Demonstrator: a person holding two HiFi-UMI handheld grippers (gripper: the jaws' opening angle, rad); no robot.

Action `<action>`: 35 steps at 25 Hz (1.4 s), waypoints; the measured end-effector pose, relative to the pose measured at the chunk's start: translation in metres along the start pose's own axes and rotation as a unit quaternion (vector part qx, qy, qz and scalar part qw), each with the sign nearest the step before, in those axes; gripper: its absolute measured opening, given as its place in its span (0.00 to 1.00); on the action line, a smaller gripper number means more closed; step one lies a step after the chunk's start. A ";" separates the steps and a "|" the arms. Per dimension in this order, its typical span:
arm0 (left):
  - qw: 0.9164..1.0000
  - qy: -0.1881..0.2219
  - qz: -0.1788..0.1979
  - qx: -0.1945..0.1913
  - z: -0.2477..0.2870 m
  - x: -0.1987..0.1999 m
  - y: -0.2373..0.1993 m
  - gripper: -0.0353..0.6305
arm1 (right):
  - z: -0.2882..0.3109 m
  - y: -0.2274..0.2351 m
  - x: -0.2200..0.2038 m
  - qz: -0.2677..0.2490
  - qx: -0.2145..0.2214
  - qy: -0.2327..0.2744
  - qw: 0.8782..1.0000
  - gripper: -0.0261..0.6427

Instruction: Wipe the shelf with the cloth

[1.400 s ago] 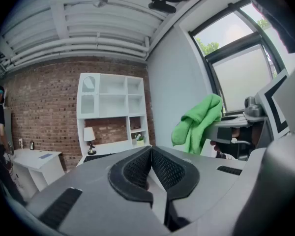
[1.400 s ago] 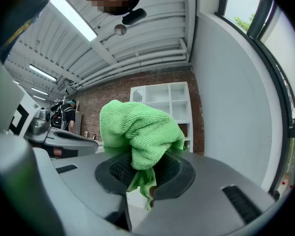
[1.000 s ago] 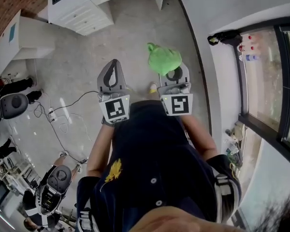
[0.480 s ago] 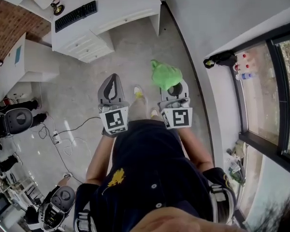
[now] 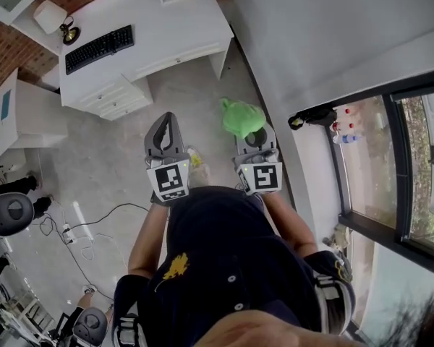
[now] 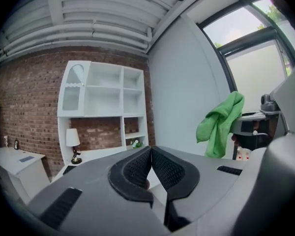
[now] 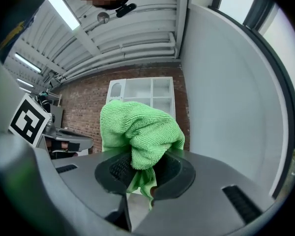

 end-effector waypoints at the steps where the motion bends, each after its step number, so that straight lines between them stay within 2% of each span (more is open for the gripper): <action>1: 1.000 0.003 -0.004 -0.001 0.013 -0.001 -0.009 0.08 | 0.020 -0.001 -0.001 -0.005 0.004 -0.002 1.000 0.14; 7: 1.000 0.019 -0.018 -0.009 0.077 -0.005 -0.062 0.08 | 0.123 -0.030 -0.006 -0.001 0.032 -0.001 1.000 0.14; 14: 0.999 0.031 -0.029 0.004 0.104 -0.003 -0.108 0.08 | 0.185 -0.053 -0.009 -0.011 0.066 -0.005 0.998 0.14; 20: 0.999 0.024 -0.030 -0.003 0.145 -0.011 -0.133 0.08 | 0.231 -0.056 -0.019 0.000 0.064 -0.009 0.998 0.14; 27: 0.999 0.030 -0.006 -0.016 0.219 -0.008 -0.140 0.08 | 0.299 -0.024 -0.027 0.020 0.062 0.019 0.998 0.14; 31: 1.000 0.026 0.012 -0.002 0.283 -0.011 -0.147 0.08 | 0.358 0.008 -0.043 0.037 0.088 0.040 0.995 0.14; 35: 0.999 0.022 0.023 0.006 0.347 -0.001 -0.150 0.08 | 0.425 0.041 -0.057 0.061 0.114 0.029 0.991 0.14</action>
Point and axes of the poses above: the fingertips, and each gripper's own axes: z forward along the fingers, y to its right, x out of its top, the point moved 9 cm from there along -z, backward along the fingers, and after that the axes turned 11 degrees about y, right-handed, at the moved point
